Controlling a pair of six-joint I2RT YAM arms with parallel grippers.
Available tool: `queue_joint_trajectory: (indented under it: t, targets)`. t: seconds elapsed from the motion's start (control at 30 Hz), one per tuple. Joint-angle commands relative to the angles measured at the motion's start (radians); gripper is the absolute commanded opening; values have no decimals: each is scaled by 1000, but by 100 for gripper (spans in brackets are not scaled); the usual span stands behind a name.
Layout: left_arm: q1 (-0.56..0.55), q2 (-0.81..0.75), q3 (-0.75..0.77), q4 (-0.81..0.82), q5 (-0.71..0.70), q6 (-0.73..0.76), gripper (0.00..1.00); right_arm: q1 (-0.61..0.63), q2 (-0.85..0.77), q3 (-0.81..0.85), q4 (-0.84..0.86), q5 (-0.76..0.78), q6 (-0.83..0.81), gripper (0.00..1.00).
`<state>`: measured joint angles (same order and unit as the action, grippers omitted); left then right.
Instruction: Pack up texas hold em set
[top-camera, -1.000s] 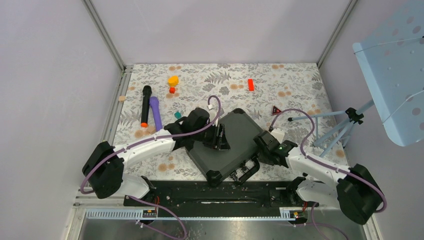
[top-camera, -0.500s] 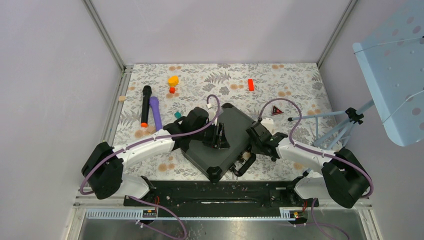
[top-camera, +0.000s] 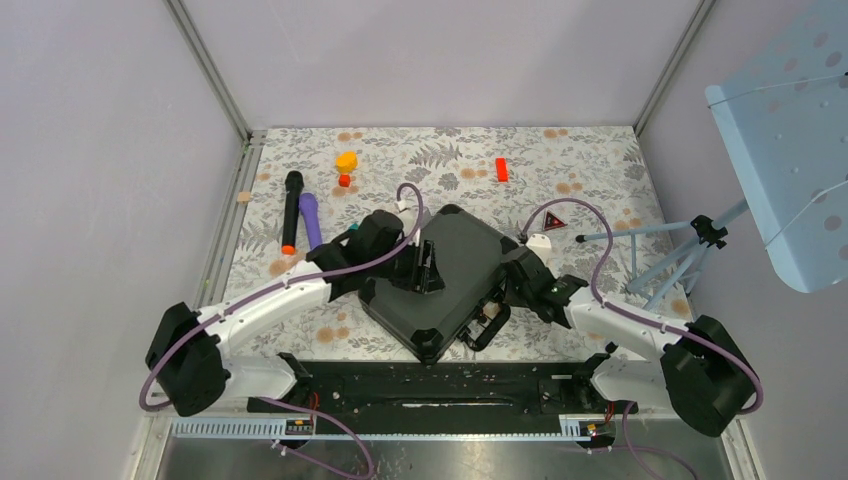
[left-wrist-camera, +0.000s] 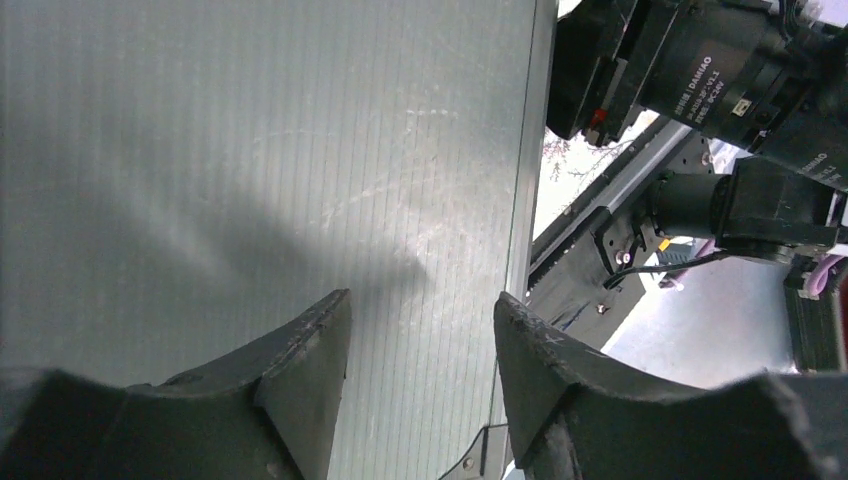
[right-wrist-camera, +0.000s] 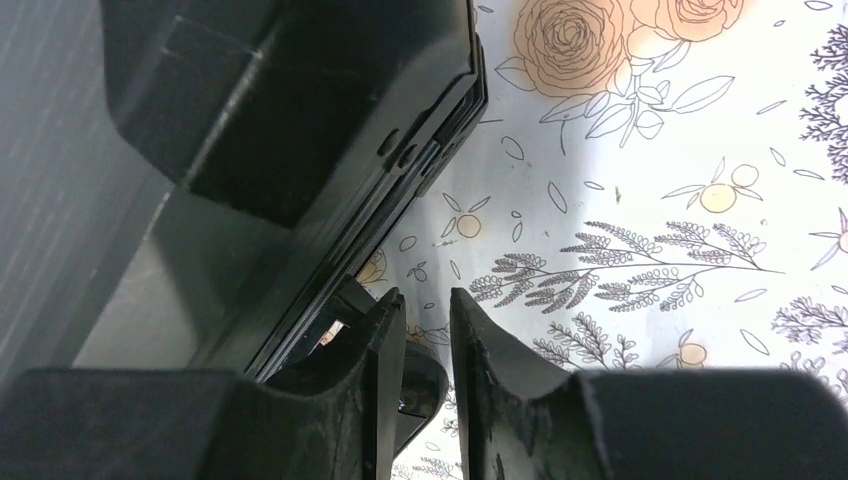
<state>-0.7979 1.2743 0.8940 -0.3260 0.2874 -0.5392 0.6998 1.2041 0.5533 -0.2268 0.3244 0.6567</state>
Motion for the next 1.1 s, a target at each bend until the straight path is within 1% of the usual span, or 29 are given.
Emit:
queue_joint_trajectory:
  t: [0.0,0.17,0.4,0.53,0.67,0.73,0.93,1.07]
  targets:
    - [17,-72,70,-59,-68,46,55,13,-78,-34,282,-145,53,32]
    - [43,-131,69,-94,-91,59,56,11,-106,-37,355,-171,60,33]
    - [102,-187,44,-118,-82,64,57,13,-38,69,353,-242,93,33]
    - [118,-205,32,-133,-81,68,57,13,-41,124,291,-219,115,33]
    - [126,-214,21,-137,-82,71,57,13,-41,196,161,-184,104,33]
    - [128,-217,17,-139,-82,71,57,13,-38,211,140,-177,97,33]
    - [137,-226,12,-144,-86,74,57,12,-23,198,214,-211,116,33]
    - [152,-243,40,-186,-116,93,58,13,3,220,277,-252,134,34]
